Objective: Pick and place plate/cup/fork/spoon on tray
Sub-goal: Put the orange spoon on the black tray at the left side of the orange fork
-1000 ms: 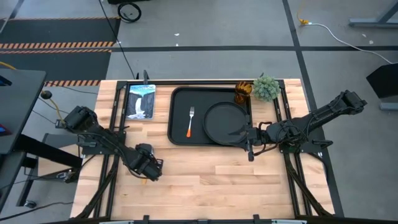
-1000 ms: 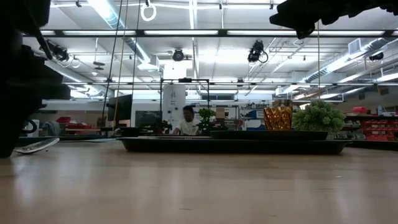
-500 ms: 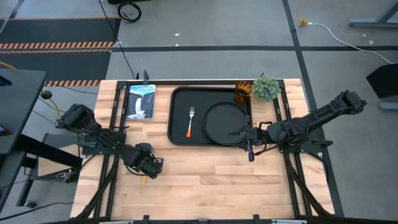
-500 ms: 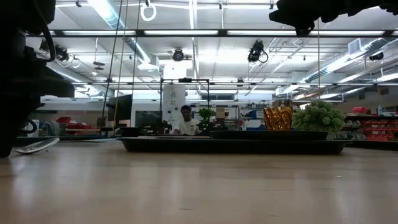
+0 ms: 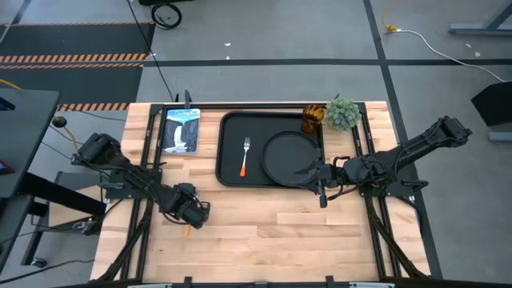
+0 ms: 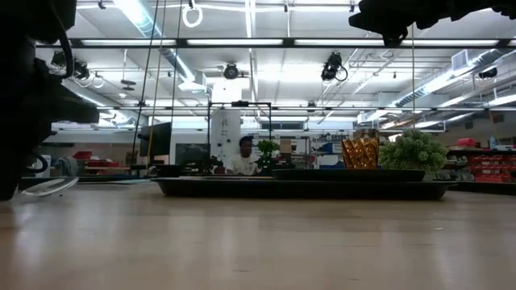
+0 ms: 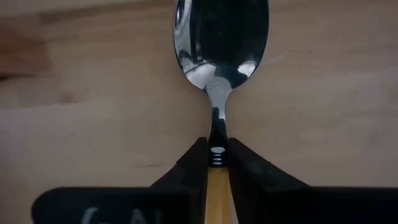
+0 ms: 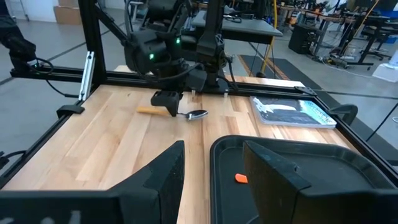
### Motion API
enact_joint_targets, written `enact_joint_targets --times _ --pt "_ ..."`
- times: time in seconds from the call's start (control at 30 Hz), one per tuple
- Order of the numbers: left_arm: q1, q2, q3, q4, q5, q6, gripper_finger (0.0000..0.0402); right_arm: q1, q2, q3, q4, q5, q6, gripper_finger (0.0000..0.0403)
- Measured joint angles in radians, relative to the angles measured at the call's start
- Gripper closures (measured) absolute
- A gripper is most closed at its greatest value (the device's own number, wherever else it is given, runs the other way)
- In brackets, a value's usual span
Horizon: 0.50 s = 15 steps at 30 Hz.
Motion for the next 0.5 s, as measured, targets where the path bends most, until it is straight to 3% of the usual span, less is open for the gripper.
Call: enact_joint_targets --times 0.2,0.5 --pt "0.038 -0.053 0.049 -0.1 -0.072 0.028 0.0352 0.0 0.0 0.0 0.003 0.001 0.0 0.0234" --pt "0.177 -0.058 0.194 -0.207 -0.21 0.197 0.0351 0.0 0.0 0.0 0.014 0.002 0.0 0.0234"
